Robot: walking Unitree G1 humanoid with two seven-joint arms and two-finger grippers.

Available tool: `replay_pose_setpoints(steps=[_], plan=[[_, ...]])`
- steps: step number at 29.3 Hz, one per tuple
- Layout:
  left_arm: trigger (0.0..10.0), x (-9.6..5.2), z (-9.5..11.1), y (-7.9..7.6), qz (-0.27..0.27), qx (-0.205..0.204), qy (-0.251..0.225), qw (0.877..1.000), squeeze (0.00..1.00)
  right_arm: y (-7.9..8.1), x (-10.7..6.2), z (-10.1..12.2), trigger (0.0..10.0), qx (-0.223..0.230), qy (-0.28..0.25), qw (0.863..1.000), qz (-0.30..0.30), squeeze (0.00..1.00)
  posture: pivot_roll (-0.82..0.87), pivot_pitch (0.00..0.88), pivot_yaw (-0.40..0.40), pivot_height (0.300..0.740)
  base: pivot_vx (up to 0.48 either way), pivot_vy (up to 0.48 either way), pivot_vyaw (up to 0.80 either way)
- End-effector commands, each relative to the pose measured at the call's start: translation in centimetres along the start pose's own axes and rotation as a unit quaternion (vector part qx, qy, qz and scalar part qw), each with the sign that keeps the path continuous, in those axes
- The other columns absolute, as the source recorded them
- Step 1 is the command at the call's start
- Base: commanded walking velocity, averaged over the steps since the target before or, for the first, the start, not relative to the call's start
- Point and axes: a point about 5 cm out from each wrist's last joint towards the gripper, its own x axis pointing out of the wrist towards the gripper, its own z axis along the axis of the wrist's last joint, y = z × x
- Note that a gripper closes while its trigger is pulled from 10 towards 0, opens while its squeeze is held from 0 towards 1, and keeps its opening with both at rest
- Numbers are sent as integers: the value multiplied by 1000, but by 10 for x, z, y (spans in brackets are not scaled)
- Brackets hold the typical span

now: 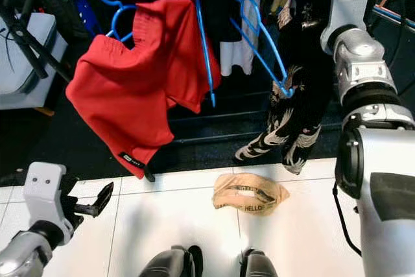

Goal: Hang hanger

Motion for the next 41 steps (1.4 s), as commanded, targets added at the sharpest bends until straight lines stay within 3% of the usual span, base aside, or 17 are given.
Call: replay_pose_setpoints(steps=[1, 10, 11, 12, 20, 23, 25, 32, 35, 41], plan=[[10000, -7, -1, 7, 9, 8, 14, 1000, 0, 4, 1, -3, 10000, -5, 15, 1000, 6, 0, 132, 336, 84, 740, 0, 0, 0], [10000, -11, 4, 6, 11, 12, 19, 1000, 0, 12, 2, -7, 10000, -11, 33, 999, 22, 0, 131, 353, 86, 740, 0, 0, 0], [10000, -11, 5, 6, 11, 12, 19, 1000, 0, 12, 2, -7, 10000, -9, 32, 999, 19, 165, 131, 353, 86, 740, 0, 0, 0], [10000, -11, 6, 6, 11, 12, 20, 1000, 0, 11, 2, -7, 10000, -7, 29, 999, 16, 1000, 132, 353, 86, 740, 0, 0, 0], [10000, -8, 7, 6, 12, 12, 18, 1000, 0, 10, 2, -4, 10000, 10, 9, 1000, 14, 1000, 130, 332, 84, 740, 0, 0, 0], [10000, 0, 5, 5, 14, 6, 14, 1000, 0, 5, -1, -5, 10000, 19, -20, 999, 20, 1000, 107, 285, 80, 740, 0, 0, 0], [10000, 11, 3, 3, 13, 1, 8, 1000, 0, 1, -5, -12, 10000, 18, -37, 999, 32, 1000, 94, 252, 80, 740, 0, 0, 0], [10000, 23, 2, 1, 10, -3, 3, 1000, 0, 0, -9, -22, 10000, 20, -40, 998, 41, 1000, 70, 209, 78, 740, 0, 0, 0], [10000, 41, 0, -5, 9, -15, -7, 1000, 0, -8, -21, -47, 10000, 29, -35, 998, 46, 1000, 41, 150, 60, 740, 0, 0, 0], [10000, 47, -1, -9, 9, -25, -13, 1000, 0, -11, -31, -57, 10000, 21, -55, 997, 53, 1000, 32, 126, 53, 740, 0, 0, 0]])
